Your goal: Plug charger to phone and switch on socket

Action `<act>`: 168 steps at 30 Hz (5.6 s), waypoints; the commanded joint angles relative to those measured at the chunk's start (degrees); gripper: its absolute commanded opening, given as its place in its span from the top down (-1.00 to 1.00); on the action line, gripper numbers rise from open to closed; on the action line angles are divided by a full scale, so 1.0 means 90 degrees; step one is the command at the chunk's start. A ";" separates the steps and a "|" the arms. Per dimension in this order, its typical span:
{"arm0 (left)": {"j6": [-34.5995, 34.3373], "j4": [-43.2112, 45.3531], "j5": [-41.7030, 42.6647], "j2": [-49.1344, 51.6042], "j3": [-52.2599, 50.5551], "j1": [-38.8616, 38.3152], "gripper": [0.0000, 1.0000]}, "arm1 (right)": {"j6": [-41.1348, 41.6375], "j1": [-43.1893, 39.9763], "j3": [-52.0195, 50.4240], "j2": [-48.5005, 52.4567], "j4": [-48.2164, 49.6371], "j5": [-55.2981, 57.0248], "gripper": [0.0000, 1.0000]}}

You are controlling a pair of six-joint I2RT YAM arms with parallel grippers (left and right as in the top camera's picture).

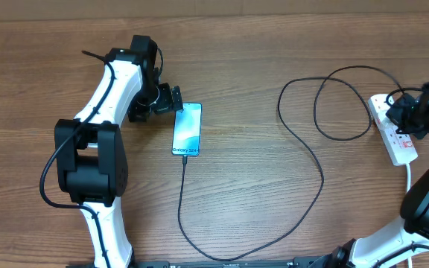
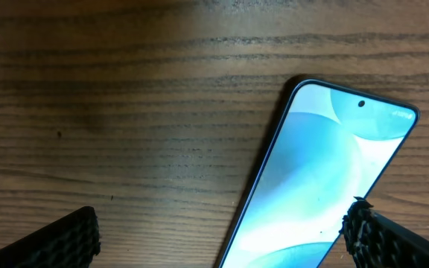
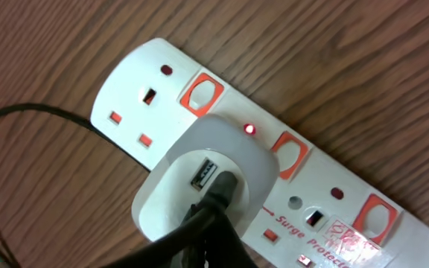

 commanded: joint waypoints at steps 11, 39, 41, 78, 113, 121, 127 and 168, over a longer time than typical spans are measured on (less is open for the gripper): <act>-0.0087 0.0005 -0.0090 -0.0124 0.0109 0.0063 -1.00 | -0.0029 -0.0051 0.0602 -0.0226 -0.0777 -0.0415 0.93; -0.0087 0.0005 -0.0087 -0.0124 0.0109 0.0063 -1.00 | 0.1032 -0.1819 0.0517 -0.0495 -0.0627 0.0233 0.74; -0.0087 0.0005 -0.0087 -0.0124 0.0109 0.0063 -0.99 | 0.1032 -0.1817 0.0430 -0.0488 -0.0425 0.0228 0.69; -0.0087 0.0005 -0.0090 -0.0124 0.0109 0.0063 -1.00 | 0.0012 -0.1399 -0.0503 -0.0476 0.0877 0.0017 -0.84; -0.0087 0.0005 -0.0090 -0.0124 0.0109 0.0063 -1.00 | -0.3470 -0.1566 -0.0835 -0.0663 0.1702 -0.2492 -1.00; -0.0087 0.0005 -0.0090 -0.0124 0.0109 0.0063 -0.99 | -0.4719 -0.1566 -0.0843 -0.0546 0.1277 -0.2419 -1.00; -0.0087 0.0005 -0.0090 -0.0124 0.0109 0.0063 -1.00 | -0.4721 -0.1566 -0.0843 -0.0546 0.1321 -0.1673 -1.00; -0.0087 0.0005 -0.0090 -0.0124 0.0109 0.0063 -1.00 | -0.4721 -0.1566 -0.0843 -0.0546 0.1311 -0.1668 -1.00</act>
